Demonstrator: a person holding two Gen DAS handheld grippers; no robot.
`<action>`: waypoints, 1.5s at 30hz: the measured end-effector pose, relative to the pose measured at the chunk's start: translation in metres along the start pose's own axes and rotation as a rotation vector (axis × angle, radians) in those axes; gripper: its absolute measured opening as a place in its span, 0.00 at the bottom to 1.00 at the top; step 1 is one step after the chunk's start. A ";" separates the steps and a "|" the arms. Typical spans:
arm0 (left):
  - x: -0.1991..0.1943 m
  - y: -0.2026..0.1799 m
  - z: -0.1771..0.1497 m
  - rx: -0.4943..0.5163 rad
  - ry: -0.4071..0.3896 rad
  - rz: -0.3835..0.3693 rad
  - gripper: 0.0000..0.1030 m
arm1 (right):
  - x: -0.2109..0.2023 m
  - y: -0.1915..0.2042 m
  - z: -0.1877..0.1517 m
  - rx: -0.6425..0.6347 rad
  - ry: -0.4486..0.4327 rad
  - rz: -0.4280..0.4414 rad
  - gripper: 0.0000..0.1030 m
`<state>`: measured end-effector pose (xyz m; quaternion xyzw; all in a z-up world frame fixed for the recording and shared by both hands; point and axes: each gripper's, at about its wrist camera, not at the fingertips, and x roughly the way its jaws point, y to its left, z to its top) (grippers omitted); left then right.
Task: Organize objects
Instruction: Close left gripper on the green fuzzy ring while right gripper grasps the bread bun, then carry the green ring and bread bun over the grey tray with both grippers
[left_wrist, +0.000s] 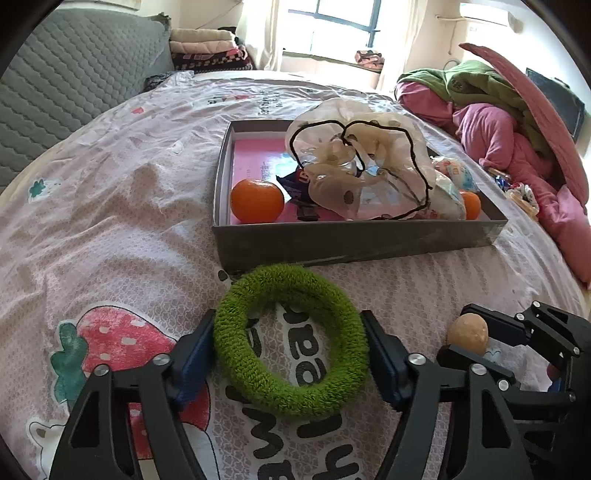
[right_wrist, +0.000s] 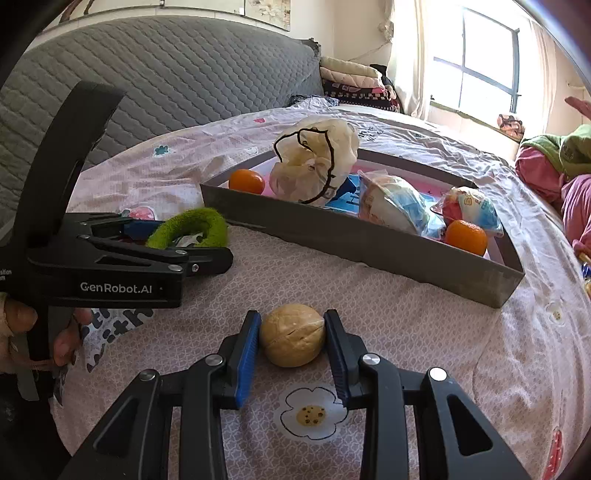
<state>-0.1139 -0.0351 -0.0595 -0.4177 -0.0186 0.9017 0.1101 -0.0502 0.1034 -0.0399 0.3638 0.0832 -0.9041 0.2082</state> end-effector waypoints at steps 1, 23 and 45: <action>-0.001 0.000 0.000 0.000 -0.002 -0.002 0.66 | 0.000 -0.001 0.000 0.003 0.000 0.002 0.34; -0.025 -0.020 -0.011 0.050 -0.047 -0.089 0.21 | -0.003 -0.005 0.001 0.022 -0.007 0.022 0.34; -0.061 -0.028 0.011 0.067 -0.153 -0.046 0.21 | -0.050 -0.031 0.023 0.038 -0.189 -0.069 0.34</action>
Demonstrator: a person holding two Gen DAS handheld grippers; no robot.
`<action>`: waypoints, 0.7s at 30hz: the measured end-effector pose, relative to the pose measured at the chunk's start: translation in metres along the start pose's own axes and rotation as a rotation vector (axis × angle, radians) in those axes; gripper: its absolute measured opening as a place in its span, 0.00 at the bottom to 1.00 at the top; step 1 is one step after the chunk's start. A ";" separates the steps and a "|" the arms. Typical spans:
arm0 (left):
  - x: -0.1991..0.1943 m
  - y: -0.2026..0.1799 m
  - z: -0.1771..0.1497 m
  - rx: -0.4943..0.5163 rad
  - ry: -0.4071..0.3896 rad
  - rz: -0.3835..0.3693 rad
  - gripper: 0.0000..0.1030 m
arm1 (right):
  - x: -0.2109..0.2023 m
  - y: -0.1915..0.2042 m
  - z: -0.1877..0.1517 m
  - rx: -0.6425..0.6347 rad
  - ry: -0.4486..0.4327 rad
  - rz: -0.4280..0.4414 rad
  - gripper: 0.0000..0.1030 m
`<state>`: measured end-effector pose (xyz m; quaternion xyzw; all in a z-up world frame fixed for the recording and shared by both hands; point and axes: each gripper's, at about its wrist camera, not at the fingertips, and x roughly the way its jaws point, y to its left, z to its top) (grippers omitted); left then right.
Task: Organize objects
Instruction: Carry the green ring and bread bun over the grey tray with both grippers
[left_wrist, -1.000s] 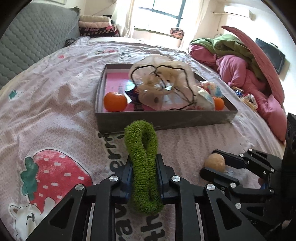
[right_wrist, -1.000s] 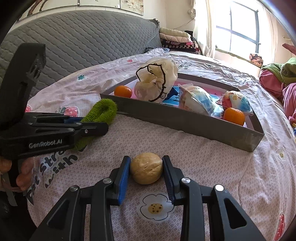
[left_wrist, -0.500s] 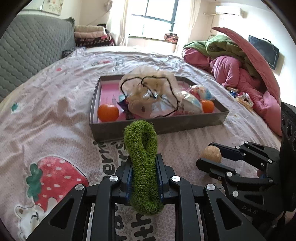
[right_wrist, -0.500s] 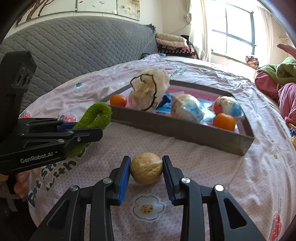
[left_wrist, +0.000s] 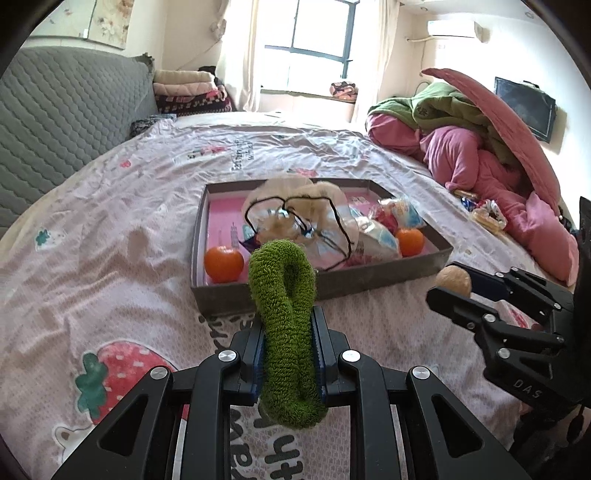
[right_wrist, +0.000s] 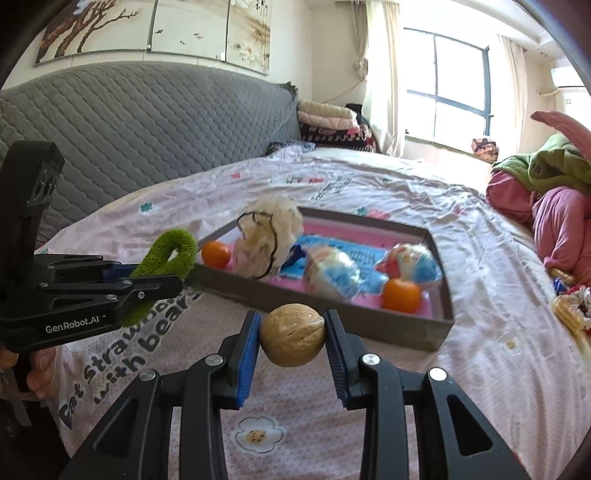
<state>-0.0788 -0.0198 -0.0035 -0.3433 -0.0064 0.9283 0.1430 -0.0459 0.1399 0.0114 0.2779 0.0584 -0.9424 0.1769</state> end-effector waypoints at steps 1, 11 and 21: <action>0.000 0.000 0.001 -0.003 -0.002 0.002 0.21 | -0.002 -0.002 0.002 0.002 -0.008 -0.005 0.34; 0.002 -0.004 0.019 0.016 -0.022 0.023 0.21 | -0.012 -0.020 0.017 0.031 -0.056 -0.028 0.34; 0.016 -0.001 0.040 0.039 -0.039 0.034 0.21 | -0.011 -0.034 0.034 0.022 -0.085 -0.056 0.34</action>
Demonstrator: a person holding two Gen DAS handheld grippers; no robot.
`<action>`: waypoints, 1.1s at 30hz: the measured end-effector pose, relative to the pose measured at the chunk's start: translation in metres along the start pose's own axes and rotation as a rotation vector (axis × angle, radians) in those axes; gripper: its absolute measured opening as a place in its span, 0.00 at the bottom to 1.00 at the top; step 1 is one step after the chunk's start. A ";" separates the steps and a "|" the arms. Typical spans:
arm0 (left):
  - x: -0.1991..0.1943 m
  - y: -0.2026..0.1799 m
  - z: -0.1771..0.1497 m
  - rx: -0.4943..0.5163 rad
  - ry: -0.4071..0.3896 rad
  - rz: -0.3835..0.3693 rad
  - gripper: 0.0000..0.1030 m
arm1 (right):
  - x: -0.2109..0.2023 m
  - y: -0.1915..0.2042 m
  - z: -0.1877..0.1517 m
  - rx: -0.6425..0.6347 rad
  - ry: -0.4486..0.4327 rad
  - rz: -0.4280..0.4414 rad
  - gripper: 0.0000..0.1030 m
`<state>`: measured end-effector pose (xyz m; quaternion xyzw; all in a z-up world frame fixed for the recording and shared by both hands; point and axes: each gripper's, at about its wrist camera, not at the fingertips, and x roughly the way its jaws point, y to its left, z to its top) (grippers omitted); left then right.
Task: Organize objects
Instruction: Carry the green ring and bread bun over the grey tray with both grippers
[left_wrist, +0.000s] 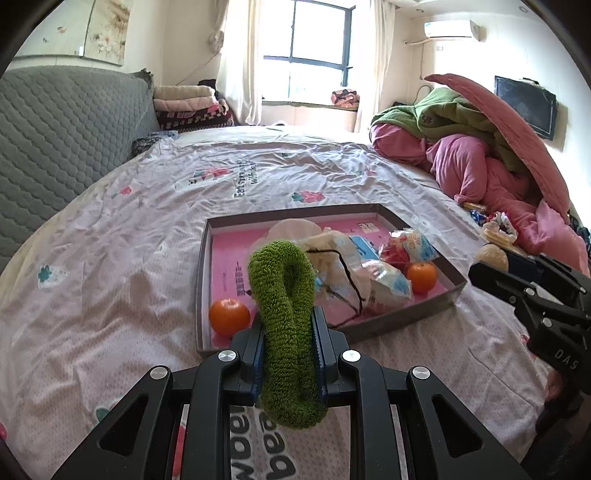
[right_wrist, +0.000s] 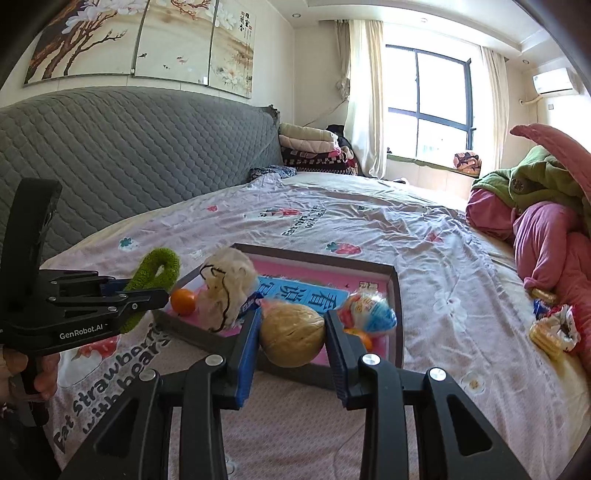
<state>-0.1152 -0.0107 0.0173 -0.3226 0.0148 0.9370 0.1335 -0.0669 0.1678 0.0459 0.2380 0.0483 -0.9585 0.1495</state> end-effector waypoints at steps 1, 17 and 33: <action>0.002 0.000 0.001 0.000 0.000 0.000 0.21 | 0.000 -0.001 0.001 0.000 -0.003 -0.002 0.34; 0.035 0.016 0.024 -0.003 0.013 -0.008 0.21 | 0.024 -0.038 0.014 0.023 0.016 -0.082 0.34; 0.063 0.037 0.014 -0.072 0.081 -0.024 0.21 | 0.059 -0.056 -0.008 0.049 0.185 -0.133 0.34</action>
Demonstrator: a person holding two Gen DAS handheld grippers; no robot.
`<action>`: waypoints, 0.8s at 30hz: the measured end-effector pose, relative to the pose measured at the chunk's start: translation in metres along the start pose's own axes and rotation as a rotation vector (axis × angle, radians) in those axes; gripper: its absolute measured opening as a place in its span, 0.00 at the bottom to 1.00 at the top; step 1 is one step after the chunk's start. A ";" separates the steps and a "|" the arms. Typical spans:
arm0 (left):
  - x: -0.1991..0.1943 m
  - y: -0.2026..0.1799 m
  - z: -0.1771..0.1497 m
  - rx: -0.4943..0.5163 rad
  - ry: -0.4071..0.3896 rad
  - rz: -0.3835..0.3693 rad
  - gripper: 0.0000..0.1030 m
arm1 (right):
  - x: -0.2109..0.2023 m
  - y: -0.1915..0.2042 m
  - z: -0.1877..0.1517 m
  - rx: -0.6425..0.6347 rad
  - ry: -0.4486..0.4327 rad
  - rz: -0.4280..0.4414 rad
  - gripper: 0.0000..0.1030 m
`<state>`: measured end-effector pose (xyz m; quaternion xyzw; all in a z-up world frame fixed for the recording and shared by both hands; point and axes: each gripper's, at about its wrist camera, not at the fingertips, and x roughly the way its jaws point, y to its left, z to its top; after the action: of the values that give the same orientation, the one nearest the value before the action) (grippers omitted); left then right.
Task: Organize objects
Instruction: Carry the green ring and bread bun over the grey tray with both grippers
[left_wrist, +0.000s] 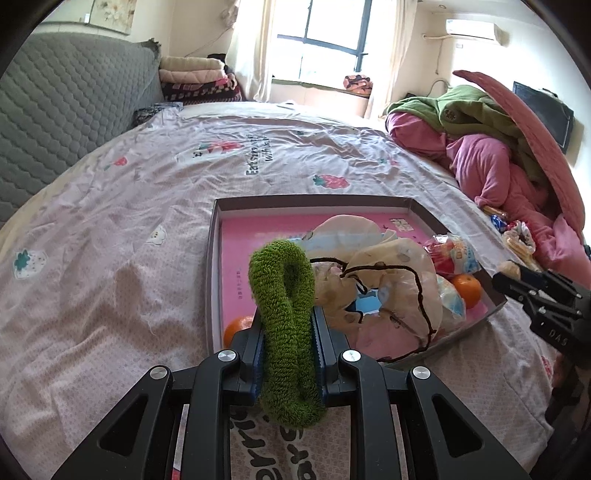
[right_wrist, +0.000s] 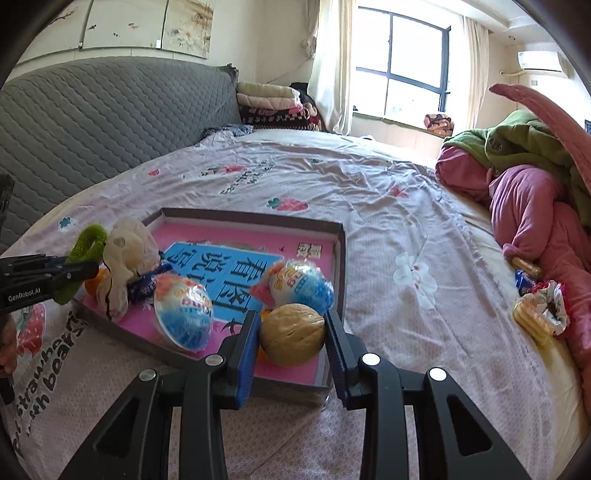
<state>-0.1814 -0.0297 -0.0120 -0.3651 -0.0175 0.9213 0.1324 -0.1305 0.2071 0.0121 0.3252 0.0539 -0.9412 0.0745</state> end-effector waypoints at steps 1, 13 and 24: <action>0.001 -0.001 -0.001 0.006 0.001 0.001 0.21 | 0.001 0.000 -0.001 -0.001 0.001 0.002 0.34; 0.011 -0.019 -0.010 0.035 0.027 -0.054 0.21 | 0.010 0.001 -0.005 0.001 0.019 -0.006 0.34; 0.017 -0.029 -0.012 0.035 0.039 -0.110 0.22 | 0.018 0.001 -0.008 -0.001 0.029 -0.028 0.34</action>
<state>-0.1785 0.0017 -0.0284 -0.3792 -0.0187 0.9054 0.1898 -0.1393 0.2052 -0.0054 0.3379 0.0598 -0.9373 0.0607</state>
